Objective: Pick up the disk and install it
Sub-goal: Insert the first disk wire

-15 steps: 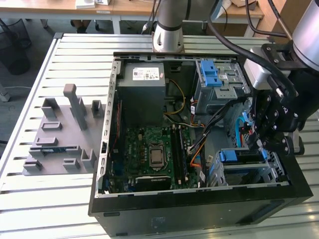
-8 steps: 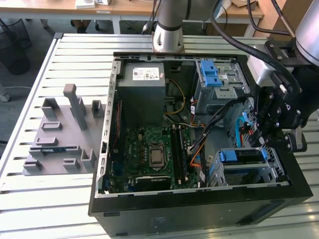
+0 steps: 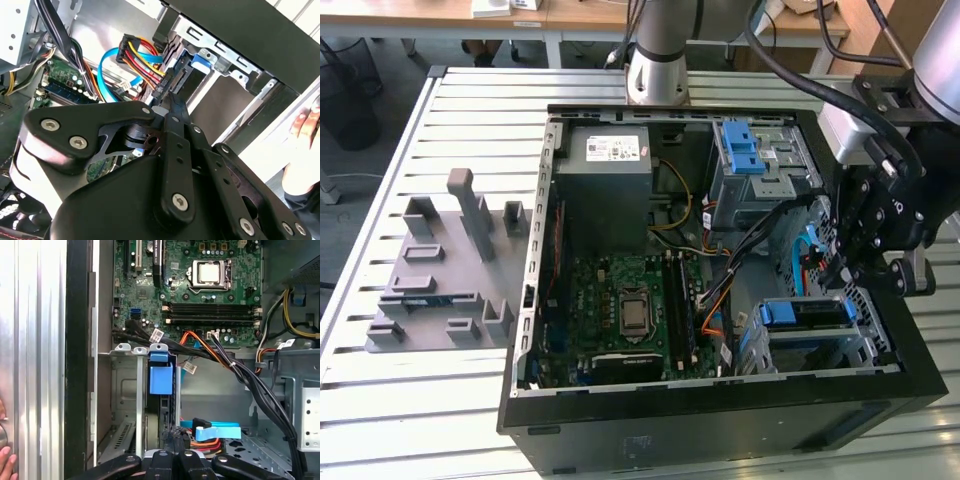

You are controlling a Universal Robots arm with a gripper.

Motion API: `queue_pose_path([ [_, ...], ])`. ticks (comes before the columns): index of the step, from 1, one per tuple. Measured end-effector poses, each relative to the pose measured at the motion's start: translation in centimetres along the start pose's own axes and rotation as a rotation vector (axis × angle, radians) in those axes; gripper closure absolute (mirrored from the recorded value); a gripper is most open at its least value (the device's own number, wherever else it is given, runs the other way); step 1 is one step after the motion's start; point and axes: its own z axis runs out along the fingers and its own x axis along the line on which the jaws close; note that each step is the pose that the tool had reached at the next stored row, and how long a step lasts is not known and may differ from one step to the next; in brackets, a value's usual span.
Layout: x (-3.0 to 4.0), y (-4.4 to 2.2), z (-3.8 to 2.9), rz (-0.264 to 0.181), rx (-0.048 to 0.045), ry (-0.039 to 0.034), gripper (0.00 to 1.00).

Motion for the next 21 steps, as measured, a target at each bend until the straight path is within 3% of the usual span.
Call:
queue_pose_path([
  [10,-0.79,-0.26,0.01,0.0,0.0,0.0,0.89],
  [16,-1.03,-0.34,0.11,0.0,0.0012,0.0,0.64],
  [21,-1.03,-0.34,0.35,0.0,0.0072,-0.0002,0.64],
])
